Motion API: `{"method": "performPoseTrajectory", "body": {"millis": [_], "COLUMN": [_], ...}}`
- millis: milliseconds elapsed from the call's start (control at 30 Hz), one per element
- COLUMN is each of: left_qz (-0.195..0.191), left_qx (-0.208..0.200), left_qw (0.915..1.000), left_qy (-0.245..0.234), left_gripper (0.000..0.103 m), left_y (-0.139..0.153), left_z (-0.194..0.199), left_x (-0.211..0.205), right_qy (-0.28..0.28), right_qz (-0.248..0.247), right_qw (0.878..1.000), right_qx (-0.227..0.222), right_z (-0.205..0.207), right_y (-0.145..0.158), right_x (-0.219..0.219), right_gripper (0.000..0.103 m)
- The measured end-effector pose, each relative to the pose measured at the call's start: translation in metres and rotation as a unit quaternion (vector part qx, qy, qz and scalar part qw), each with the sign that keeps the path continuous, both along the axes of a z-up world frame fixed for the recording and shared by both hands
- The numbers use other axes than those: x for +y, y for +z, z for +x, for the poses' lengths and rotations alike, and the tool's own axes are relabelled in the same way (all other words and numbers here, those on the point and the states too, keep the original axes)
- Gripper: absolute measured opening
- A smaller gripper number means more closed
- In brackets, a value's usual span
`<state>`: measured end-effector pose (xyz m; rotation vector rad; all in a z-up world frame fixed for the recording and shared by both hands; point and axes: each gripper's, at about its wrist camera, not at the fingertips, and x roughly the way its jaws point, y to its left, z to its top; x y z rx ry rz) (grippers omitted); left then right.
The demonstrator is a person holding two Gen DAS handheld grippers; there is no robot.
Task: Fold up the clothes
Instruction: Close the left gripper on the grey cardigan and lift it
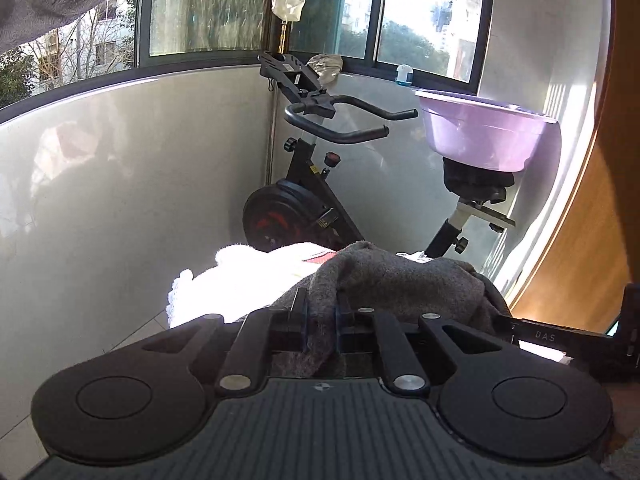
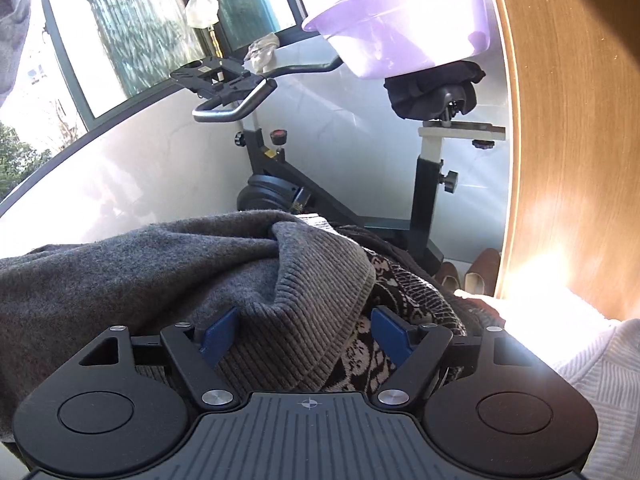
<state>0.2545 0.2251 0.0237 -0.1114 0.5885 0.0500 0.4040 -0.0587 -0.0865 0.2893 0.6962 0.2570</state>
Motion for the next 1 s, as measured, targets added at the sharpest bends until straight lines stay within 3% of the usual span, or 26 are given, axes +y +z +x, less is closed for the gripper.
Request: {"method": "performPoseTrajectory", "body": {"millis": [33, 67, 100, 267, 333, 533, 667, 733, 900, 1000], "left_qz": [0.000, -0.001, -0.002, -0.038, -0.044, -0.044, -0.060, -0.074, -0.072, -0.063], "left_qx": [-0.009, -0.028, -0.043, -0.085, -0.091, -0.055, -0.016, 0.000, 0.014, 0.017], "left_qw": [0.9999, 0.9993, 0.9984, 0.9941, 0.9930, 0.9903, 0.9865, 0.9861, 0.9854, 0.9838], "left_qy": [-0.009, -0.024, -0.036, -0.055, -0.062, -0.120, -0.151, -0.149, -0.154, -0.167], "left_gripper": [0.012, 0.012, 0.012, 0.012, 0.012, 0.012, 0.012, 0.012, 0.012, 0.012], "left_y": [0.007, 0.018, 0.026, 0.055, 0.058, 0.042, 0.022, 0.014, 0.006, 0.004], "left_z": [-0.002, -0.008, -0.011, -0.014, -0.010, 0.008, 0.026, 0.033, 0.038, 0.035], "left_x": [-0.002, -0.006, -0.008, -0.010, -0.013, -0.047, -0.072, -0.075, -0.078, -0.085], "right_qy": [0.012, 0.022, 0.024, 0.011, -0.019, -0.131, -0.164, -0.146, -0.086, -0.041], "right_qz": [0.003, 0.000, -0.003, 0.017, 0.026, 0.035, -0.004, -0.013, -0.071, -0.120], "right_qw": [1.000, 1.000, 1.000, 1.000, 0.999, 0.990, 0.986, 0.989, 0.994, 0.992], "right_qx": [0.000, 0.001, -0.002, -0.021, -0.029, -0.040, -0.017, 0.003, 0.022, -0.006], "right_z": [0.002, 0.003, 0.000, -0.024, -0.039, -0.078, -0.094, -0.096, -0.104, -0.105], "right_y": [0.001, 0.002, 0.005, 0.020, 0.028, 0.032, 0.017, 0.005, -0.010, -0.006], "right_x": [0.003, 0.005, 0.005, -0.018, -0.041, -0.115, -0.144, -0.148, -0.120, -0.086], "right_gripper": [0.042, 0.022, 0.016, 0.010, 0.009, 0.008, 0.008, 0.010, 0.053, 0.068]}}
